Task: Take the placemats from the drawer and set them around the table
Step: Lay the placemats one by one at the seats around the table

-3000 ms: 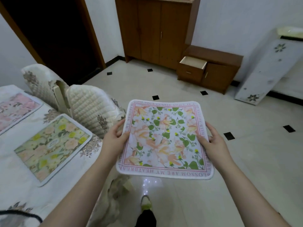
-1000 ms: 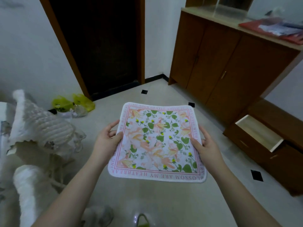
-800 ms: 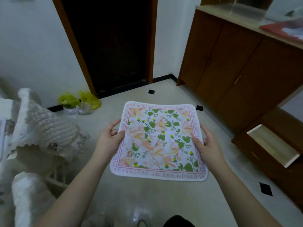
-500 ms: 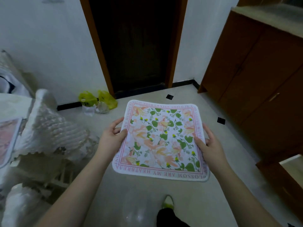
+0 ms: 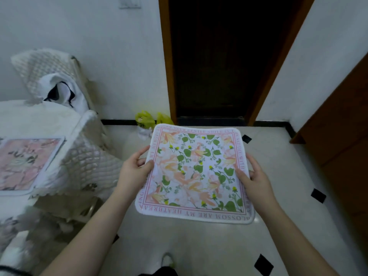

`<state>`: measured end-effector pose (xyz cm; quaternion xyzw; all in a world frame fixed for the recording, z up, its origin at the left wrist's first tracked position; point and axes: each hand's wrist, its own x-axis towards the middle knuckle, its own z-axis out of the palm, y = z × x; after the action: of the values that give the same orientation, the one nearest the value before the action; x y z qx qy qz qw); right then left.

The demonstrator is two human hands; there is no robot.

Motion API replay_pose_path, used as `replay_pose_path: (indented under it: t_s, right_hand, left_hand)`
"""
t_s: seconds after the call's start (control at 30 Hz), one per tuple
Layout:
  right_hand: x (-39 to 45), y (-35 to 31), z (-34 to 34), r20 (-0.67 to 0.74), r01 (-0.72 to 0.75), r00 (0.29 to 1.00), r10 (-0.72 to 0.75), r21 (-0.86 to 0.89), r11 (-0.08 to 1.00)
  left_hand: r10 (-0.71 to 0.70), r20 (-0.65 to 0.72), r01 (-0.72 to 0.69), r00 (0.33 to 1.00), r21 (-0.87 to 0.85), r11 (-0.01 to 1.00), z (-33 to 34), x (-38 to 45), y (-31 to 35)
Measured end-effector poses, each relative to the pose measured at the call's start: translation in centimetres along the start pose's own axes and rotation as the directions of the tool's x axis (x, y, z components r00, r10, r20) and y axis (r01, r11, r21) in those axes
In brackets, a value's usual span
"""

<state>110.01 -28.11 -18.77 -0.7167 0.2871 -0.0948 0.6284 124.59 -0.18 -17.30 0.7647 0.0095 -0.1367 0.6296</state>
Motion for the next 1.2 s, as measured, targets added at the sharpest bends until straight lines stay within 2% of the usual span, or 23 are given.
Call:
replay_pose_path:
  t_s: [0.27, 0.63, 0.8, 1.07, 1.2]
  right_hand:
    - [11.4, -3.7, 7.5, 0.128, 0.022, 0.992, -0.017, -0.040, 0.999]
    - [24.1, -10.0, 18.8, 0.232, 0.087, 0.970, -0.075, -0.045, 0.995]
    - [29.2, -11.8, 22.1, 0.289, 0.086, 0.955, -0.070, -0.045, 0.995]
    - [40.6, -13.6, 27.5, 0.381, 0.071, 0.923, -0.054, -0.032, 0.997]
    - [47.6, -15.0, 30.1, 0.438, 0.077, 0.897, -0.053, -0.038, 0.996]
  left_hand:
    - [-0.025, -0.094, 0.016, 0.995, -0.093, 0.996, -3.9, 9.3, 0.1]
    - [-0.020, -0.207, 0.011, 0.978, -0.047, 0.999, -10.8, 23.5, 2.5]
    - [-0.059, -0.202, 0.039, 0.978, -0.105, 0.994, -12.2, 28.1, 2.7]
    - [-0.074, -0.306, 0.033, 0.949, -0.136, 0.990, -12.6, 37.2, 4.5]
    - [-0.133, -0.347, 0.092, 0.928, -0.133, 0.987, -12.7, 42.5, 5.1]
